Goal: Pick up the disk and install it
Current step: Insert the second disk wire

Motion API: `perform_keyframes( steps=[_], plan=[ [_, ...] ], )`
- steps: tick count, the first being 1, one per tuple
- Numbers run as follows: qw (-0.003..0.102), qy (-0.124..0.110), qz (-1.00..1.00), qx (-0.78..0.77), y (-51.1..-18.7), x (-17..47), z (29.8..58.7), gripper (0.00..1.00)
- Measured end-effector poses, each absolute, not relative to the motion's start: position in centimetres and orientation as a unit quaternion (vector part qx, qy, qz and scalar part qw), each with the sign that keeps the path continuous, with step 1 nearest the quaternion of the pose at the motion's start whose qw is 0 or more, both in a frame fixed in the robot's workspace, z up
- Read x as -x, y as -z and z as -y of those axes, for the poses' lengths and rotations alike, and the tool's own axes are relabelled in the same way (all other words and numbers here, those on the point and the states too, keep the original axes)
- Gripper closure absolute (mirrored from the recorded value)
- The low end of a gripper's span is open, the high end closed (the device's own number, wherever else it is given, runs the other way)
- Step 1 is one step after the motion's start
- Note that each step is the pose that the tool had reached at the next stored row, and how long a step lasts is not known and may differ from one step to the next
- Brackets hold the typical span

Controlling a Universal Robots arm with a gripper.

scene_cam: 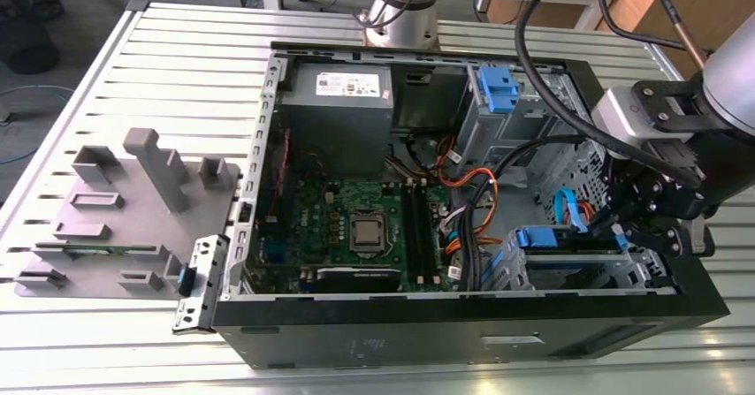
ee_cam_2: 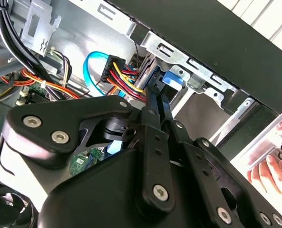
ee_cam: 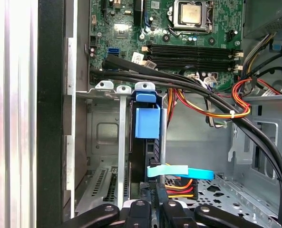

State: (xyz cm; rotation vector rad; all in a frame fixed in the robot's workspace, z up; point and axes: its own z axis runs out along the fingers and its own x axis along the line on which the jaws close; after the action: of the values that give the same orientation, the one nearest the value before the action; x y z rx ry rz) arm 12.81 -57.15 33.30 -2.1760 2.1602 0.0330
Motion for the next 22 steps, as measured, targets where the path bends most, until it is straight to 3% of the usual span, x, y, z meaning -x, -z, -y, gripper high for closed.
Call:
perform_keyframes(
  steps=[22],
  plan=[
    [0.038, -0.010, -0.715, 0.698, -33.64, -13.00, 57.15, 0.84]
  ],
)
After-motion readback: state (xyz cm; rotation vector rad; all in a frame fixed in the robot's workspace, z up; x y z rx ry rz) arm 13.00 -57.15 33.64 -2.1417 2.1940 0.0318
